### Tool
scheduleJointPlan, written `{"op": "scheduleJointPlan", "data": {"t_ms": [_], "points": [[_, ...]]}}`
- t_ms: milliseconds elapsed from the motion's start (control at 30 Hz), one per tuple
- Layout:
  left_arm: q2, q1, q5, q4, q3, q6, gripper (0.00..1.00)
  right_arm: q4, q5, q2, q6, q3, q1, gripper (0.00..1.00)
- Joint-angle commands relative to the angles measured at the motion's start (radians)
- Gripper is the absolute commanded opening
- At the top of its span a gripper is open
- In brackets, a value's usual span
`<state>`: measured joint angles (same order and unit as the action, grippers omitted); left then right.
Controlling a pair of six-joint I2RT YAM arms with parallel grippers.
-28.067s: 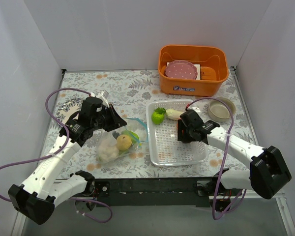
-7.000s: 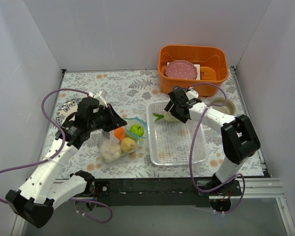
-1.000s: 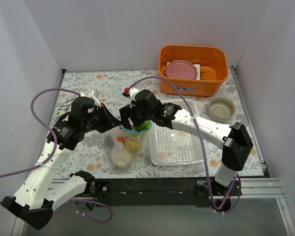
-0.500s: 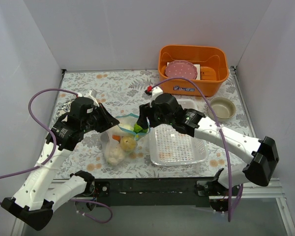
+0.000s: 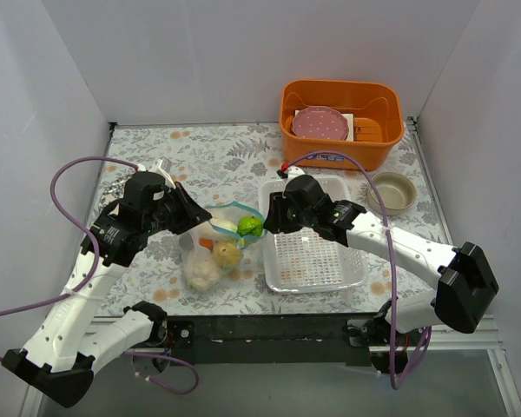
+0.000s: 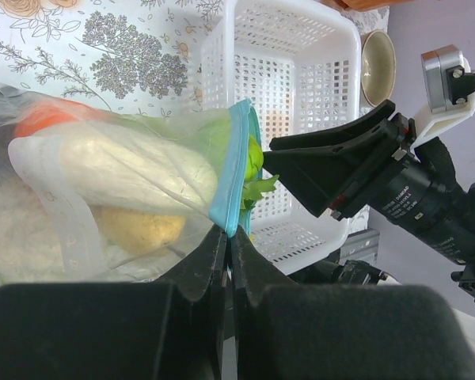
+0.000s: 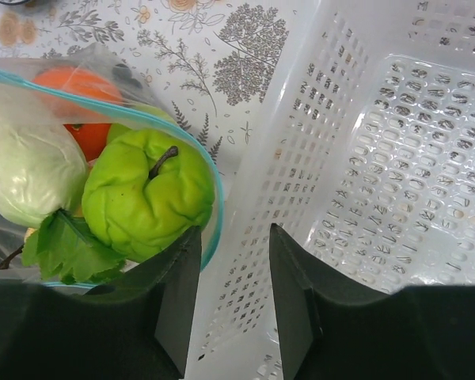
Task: Place the food in the zip-top bag and seal the zipper
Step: Adjust the zipper food storage bag at the center of the board.
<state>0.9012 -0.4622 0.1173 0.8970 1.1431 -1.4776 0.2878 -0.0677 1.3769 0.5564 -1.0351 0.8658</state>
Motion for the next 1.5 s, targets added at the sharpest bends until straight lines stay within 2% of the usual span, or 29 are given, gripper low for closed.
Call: {"op": "scheduleJointPlan", "data": {"t_ms": [0, 233, 367, 467, 533, 667, 900, 1033, 1133, 1233, 1300, 1400, 1467], "points": [[-0.021, -0.001, 0.025, -0.066, 0.006, -0.003, 0.00, -0.068, 0.048, -0.006, 0.014, -0.017, -0.002, 0.47], [-0.024, -0.001, 0.038, -0.073, -0.002, -0.001, 0.00, -0.045, 0.108, 0.040, 0.016, -0.022, -0.002, 0.45], [-0.028, -0.001, 0.050, -0.087, -0.008, -0.001, 0.00, -0.050, 0.120, 0.045, 0.022, -0.013, -0.002, 0.37], [-0.024, -0.001, 0.051, -0.087, -0.006, -0.003, 0.00, -0.070, 0.137, 0.040, 0.017, -0.017, -0.002, 0.23], [-0.022, -0.001, 0.050, -0.087, -0.013, -0.001, 0.00, -0.075, 0.137, 0.034, 0.013, -0.026, -0.002, 0.03], [-0.022, -0.001, 0.030, -0.081, -0.031, 0.003, 0.00, -0.102, 0.141, -0.007, -0.013, -0.063, -0.001, 0.02], [0.004, -0.001, -0.057, -0.021, 0.020, 0.029, 0.00, -0.079, 0.172, -0.019, -0.093, -0.238, 0.047, 0.02], [0.050, -0.001, -0.299, 0.161, 0.150, 0.049, 0.00, -0.019, 0.157, 0.043, -0.139, -0.376, 0.104, 0.04], [0.044, -0.001, -0.356, 0.186, 0.178, 0.079, 0.00, 0.089, 0.113, 0.138, -0.136, -0.454, 0.107, 0.05], [0.044, -0.001, -0.435, 0.226, 0.245, 0.063, 0.01, 0.114, 0.072, 0.157, -0.132, -0.496, 0.127, 0.04], [0.032, -0.001, -0.432, 0.205, 0.225, 0.083, 0.05, 0.090, 0.074, 0.155, -0.121, -0.474, 0.128, 0.05], [0.082, -0.001, -0.386, 0.218, 0.225, 0.080, 0.00, 0.164, 0.072, 0.214, -0.127, -0.552, 0.122, 0.05], [0.126, -0.001, -0.364, 0.237, 0.247, 0.079, 0.00, 0.131, 0.072, 0.197, -0.138, -0.542, 0.140, 0.05]]}}
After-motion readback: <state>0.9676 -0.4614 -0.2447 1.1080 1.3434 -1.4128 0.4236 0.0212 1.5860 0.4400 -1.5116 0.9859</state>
